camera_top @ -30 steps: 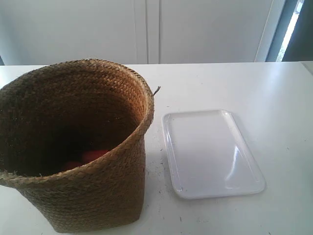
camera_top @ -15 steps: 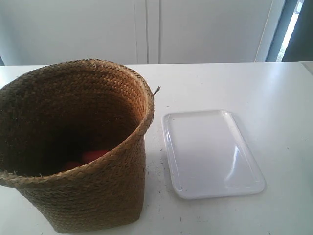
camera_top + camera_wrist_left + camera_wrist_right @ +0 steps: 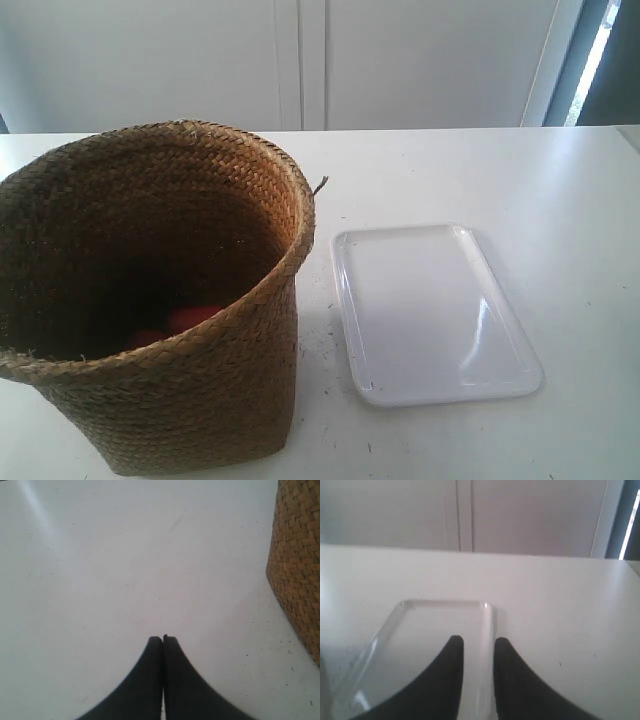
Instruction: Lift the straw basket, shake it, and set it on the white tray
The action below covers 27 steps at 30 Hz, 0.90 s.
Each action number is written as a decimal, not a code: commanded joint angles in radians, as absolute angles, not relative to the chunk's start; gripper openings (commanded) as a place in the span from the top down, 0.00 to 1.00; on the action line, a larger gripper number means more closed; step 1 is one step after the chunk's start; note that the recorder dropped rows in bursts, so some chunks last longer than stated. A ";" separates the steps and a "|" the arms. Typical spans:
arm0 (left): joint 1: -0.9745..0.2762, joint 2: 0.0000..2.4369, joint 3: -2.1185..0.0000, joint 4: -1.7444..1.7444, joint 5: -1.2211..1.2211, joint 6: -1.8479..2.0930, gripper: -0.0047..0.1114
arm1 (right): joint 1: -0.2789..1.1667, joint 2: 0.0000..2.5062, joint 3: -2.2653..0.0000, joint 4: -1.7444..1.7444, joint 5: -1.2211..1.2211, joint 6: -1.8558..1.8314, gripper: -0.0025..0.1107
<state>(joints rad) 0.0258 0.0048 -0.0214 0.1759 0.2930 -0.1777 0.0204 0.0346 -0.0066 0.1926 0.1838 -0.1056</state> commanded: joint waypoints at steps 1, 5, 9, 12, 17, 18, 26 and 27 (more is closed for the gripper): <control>0.030 0.000 -0.015 0.176 0.291 -0.181 0.96 | 0.019 0.029 0.000 0.236 -0.027 -0.045 0.79; 0.030 0.000 -0.015 0.176 0.291 -0.181 0.96 | 0.019 0.029 0.000 0.236 -0.053 -0.045 0.79; 0.030 0.000 -0.015 0.176 0.291 -0.181 0.96 | 0.019 0.029 0.000 0.236 -0.063 -0.045 0.79; 0.030 0.000 -0.015 0.176 0.291 -0.181 0.96 | 0.019 0.029 0.000 0.236 -0.085 -0.045 0.79; 0.030 0.000 -0.015 0.176 0.291 -0.181 0.96 | 0.019 0.029 0.000 0.236 -0.130 -0.043 0.79; 0.030 0.000 -0.015 0.176 0.291 -0.181 0.96 | 0.019 0.029 0.000 0.236 -0.130 -0.040 0.79; 0.030 0.000 -0.015 0.217 0.287 -0.165 0.96 | 0.019 0.029 0.000 0.238 -0.151 -0.038 0.79; 0.030 0.000 -0.015 0.252 0.280 -0.150 0.96 | 0.019 0.029 0.000 0.238 -0.159 -0.038 0.79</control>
<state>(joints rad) 0.0258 0.0048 -0.0214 0.1920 0.2930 -0.1748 0.0204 0.0346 -0.0052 0.2337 -0.1251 -0.0435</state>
